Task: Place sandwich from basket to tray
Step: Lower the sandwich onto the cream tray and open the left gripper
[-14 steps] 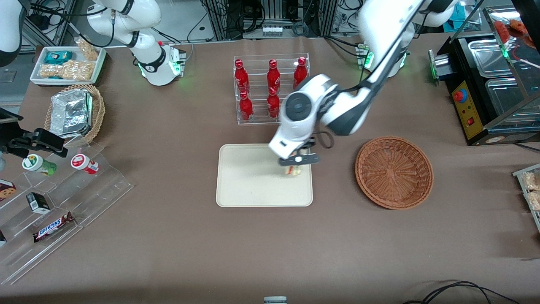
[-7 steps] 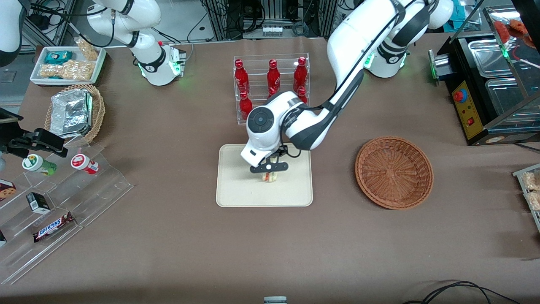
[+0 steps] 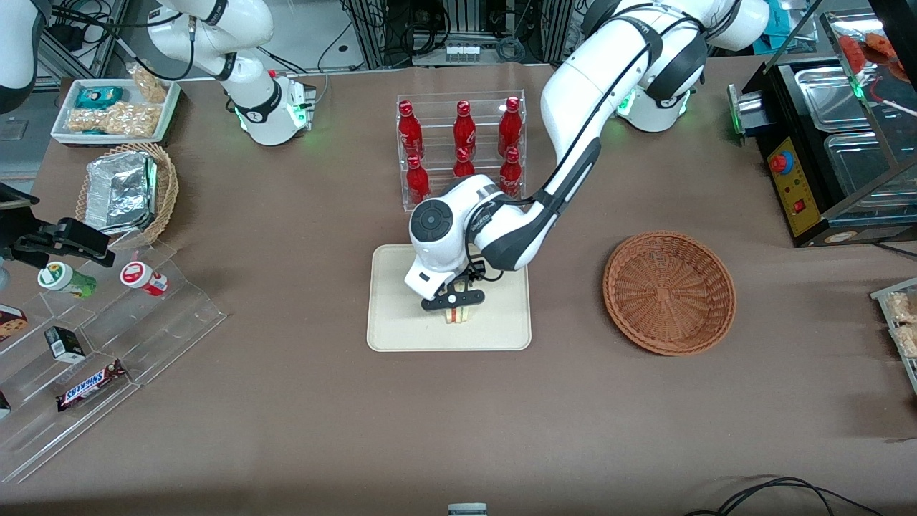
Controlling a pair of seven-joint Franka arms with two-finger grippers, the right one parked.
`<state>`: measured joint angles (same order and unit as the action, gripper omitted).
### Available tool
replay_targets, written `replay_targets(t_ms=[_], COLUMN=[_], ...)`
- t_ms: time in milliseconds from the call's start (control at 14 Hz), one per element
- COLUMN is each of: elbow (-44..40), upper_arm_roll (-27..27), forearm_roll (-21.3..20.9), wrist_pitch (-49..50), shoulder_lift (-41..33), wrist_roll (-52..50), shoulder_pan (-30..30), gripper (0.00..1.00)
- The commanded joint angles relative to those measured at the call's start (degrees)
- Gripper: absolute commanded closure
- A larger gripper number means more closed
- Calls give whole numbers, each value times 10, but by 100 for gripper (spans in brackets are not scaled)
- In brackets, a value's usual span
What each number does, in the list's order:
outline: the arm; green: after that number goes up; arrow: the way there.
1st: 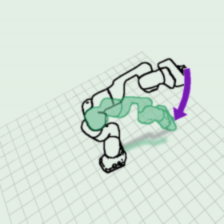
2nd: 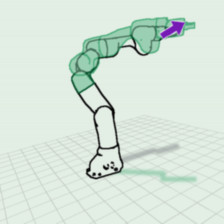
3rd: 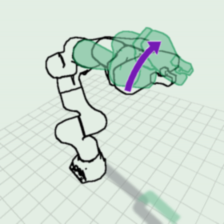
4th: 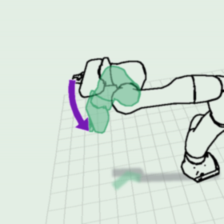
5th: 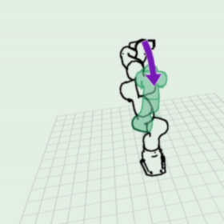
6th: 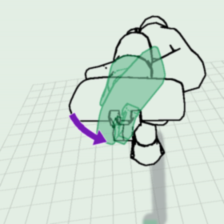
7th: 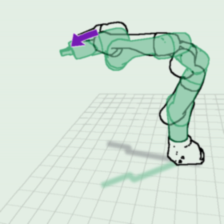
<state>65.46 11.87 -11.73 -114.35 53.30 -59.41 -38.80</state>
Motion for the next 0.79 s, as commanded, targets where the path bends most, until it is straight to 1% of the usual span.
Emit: replay_targets(t_ms=[0, 143, 357, 429, 500, 571, 643, 714], elbow=[-17, -17, -11, -8, -2, 9, 30, 60], upper_arm_roll=[-18, -24, -25, -38, -72, -113, -146, -182], forearm_roll=[-11, -9, -2, 6, 38, 84, 118, 141], wrist_pitch=[32, 75, 161, 186, 206, 216, 227, 241], shoulder_lift=[-20, -49, -123, -145, -165, -191, -214, -244], wrist_roll=[-24, -33, -27, -29, -22, 6, 58, 120], shoulder_pan=[-10, -7, 0, 1, 0, 0, 0, 0], gripper=[0, 0, 0, 0, 0, 0, 0, 0])
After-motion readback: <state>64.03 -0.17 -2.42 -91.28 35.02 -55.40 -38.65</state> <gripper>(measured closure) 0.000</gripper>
